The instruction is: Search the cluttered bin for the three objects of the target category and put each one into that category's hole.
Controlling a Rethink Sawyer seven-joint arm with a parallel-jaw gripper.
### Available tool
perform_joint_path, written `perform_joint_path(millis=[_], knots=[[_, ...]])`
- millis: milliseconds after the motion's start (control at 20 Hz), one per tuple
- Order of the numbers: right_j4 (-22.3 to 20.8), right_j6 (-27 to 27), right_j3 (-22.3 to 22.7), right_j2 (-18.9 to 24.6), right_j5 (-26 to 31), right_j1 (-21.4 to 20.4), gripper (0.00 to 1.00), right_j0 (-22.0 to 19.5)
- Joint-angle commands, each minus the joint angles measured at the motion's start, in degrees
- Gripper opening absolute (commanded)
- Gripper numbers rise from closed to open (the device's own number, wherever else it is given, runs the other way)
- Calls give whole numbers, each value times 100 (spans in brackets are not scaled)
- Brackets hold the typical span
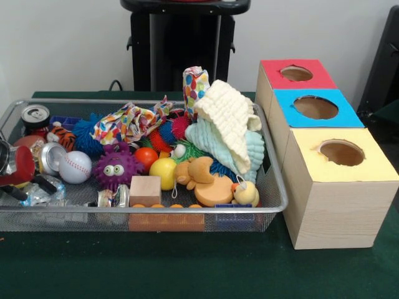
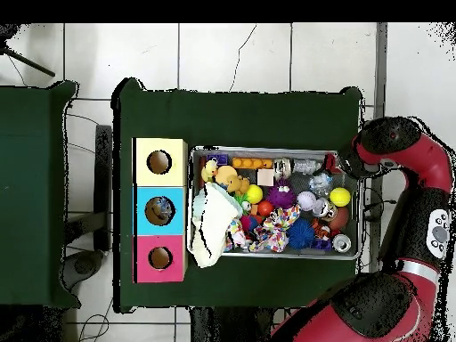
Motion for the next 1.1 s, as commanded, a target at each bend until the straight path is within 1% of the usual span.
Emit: perform_joint_path(millis=[50, 150, 300, 450, 600, 650, 900, 1000, 1100], knots=[[-144, -2237, 322, 59, 572, 160, 100, -22], [-174, -2237, 259, 64, 621, 148, 100, 1], [-223, -2279, 171, 104, 461, 139, 100, 22], [-300, -2390, -55, 203, 294, 173, 100, 35], [-475, -2530, -396, 313, 245, 294, 100, 103], [-508, -2562, -436, 318, 166, 311, 100, 107], [-463, -2493, -288, 194, -416, 210, 100, 17], [-453, -2488, -275, 162, -434, 187, 100, -14], [-471, -2520, -330, 150, -322, 212, 100, -4]])
